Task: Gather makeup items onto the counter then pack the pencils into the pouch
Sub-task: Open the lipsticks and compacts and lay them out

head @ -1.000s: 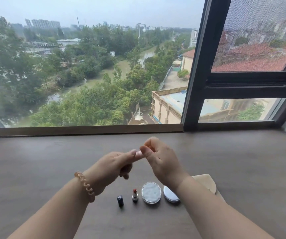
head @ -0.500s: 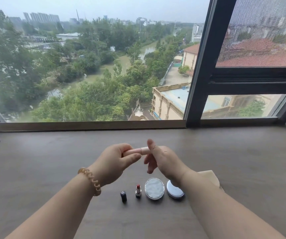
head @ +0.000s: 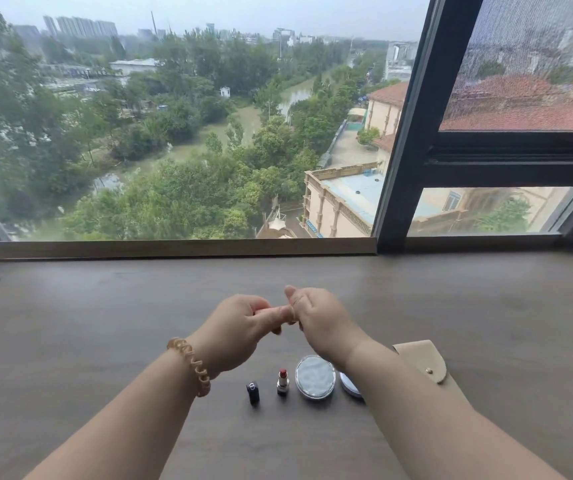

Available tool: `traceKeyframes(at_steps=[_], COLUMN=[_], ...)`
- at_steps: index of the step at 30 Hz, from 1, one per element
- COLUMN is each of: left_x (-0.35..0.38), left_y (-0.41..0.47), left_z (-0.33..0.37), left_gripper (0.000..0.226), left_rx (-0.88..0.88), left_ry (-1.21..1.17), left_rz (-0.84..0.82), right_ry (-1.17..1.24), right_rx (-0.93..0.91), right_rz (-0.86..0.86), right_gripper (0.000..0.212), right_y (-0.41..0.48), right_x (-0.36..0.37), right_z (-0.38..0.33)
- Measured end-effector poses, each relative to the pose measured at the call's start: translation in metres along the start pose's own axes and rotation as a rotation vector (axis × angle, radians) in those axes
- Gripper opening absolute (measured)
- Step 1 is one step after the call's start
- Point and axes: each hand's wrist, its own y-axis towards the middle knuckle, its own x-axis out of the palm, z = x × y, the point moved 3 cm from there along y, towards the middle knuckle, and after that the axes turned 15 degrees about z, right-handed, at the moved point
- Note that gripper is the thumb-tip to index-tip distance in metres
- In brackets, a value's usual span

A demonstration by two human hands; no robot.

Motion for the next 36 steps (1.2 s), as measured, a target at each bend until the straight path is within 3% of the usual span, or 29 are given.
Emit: traceKeyframes(at_steps=[3, 5, 6, 10, 12, 16, 21, 27, 31, 34, 36], left_x=[0.011, 0.012, 0.010, 0.000, 0.002, 0.001, 0.003, -0.004, -0.006, -0.005, -0.005], left_y=[-0.002, -0.001, 0.000, 0.005, 0.004, 0.005, 0.006, 0.011, 0.012, 0.014, 0.016], left_z=[0.009, 0.014, 0.014, 0.010, 0.009, -0.001, -0.009, -0.022, -0.043, -0.061, -0.078], left_gripper=[0.036, 0.034, 0.036, 0.039, 0.044, 0.050, 0.037, 0.045, 0.034, 0.032, 0.034], left_rx=[-0.183, -0.186, -0.152, 0.076, 0.149, -0.010, 0.045, -0.036, -0.163, -0.256, -0.358], left_ry=[-0.311, -0.323, -0.229, 0.284, 0.398, 0.165, 0.251, 0.215, 0.157, 0.064, -0.040], left_rz=[-0.004, 0.005, 0.020, 0.078, 0.096, -0.003, -0.071, -0.111, -0.163, -0.091, -0.012], right_ry=[0.236, 0.338, 0.342, 0.105, 0.108, 0.224, 0.077, 0.088, -0.072, -0.270, -0.277], right_rx=[-0.111, -0.098, -0.056, 0.217, 0.239, 0.154, 0.193, 0.113, 0.071, 0.036, 0.067], right_rz=[0.097, 0.091, 0.052, -0.071, -0.068, -0.174, -0.208, -0.273, -0.327, -0.286, -0.216], right_gripper=[0.033, 0.019, 0.018, 0.057, 0.053, 0.022, 0.045, 0.019, 0.013, 0.009, 0.009], right_y=[0.001, 0.004, 0.004, 0.004, 0.002, -0.002, 0.003, 0.008, 0.013, 0.019, 0.022], right_x=[0.001, -0.004, -0.007, -0.010, -0.004, -0.003, -0.005, -0.001, -0.003, -0.005, -0.006], right_z=[0.001, 0.001, 0.001, 0.012, 0.019, 0.023, 0.022, 0.031, 0.045, 0.067, 0.085])
